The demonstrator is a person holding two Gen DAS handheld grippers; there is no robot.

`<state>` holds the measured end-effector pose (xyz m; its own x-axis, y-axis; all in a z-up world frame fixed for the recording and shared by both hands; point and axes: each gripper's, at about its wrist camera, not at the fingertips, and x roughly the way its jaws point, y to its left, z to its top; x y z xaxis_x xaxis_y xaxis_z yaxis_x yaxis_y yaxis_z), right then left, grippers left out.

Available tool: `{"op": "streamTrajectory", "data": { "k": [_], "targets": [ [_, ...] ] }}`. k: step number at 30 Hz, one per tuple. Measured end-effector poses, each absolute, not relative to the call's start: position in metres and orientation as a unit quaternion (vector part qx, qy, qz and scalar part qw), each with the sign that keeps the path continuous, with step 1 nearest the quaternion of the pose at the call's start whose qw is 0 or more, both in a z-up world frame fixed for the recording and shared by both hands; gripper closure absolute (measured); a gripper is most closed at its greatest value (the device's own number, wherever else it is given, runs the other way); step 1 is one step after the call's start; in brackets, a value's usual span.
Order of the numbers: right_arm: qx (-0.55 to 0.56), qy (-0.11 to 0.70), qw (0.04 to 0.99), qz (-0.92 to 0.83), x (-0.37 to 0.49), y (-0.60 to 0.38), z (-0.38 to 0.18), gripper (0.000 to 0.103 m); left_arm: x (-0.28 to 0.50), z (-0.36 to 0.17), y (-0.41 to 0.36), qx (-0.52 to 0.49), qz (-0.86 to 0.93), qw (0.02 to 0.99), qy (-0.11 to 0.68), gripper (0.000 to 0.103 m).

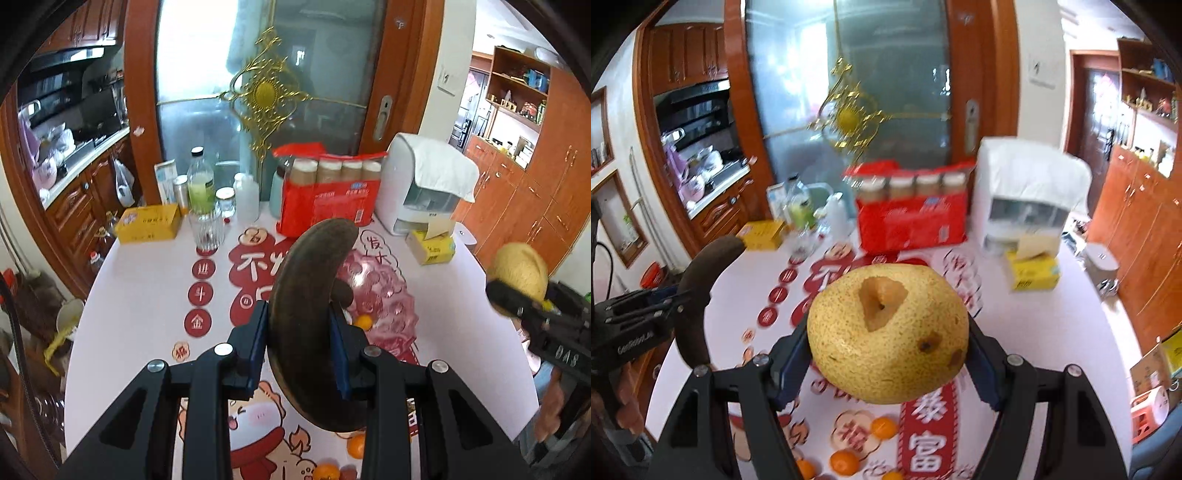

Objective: Organize fruits
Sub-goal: 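Carry the banana and pear into the pink bowl and open both tools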

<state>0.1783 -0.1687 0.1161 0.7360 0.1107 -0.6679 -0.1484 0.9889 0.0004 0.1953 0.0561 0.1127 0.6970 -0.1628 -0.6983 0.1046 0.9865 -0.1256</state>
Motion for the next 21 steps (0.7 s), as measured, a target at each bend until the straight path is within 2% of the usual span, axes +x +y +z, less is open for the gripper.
{"op": "streamTrajectory", "data": {
  "k": [7,21],
  "targets": [
    [-0.046,0.349,0.935,0.043,0.215,-0.175,0.119,0.028,0.225,0.115,0.035,-0.029,-0.083,0.916,0.391,0.073],
    [-0.031,0.441,0.897,-0.006,0.295,-0.188,0.001,0.028,0.303,0.018,0.012,-0.013,-0.074,0.880,0.468,0.073]
  ]
}}
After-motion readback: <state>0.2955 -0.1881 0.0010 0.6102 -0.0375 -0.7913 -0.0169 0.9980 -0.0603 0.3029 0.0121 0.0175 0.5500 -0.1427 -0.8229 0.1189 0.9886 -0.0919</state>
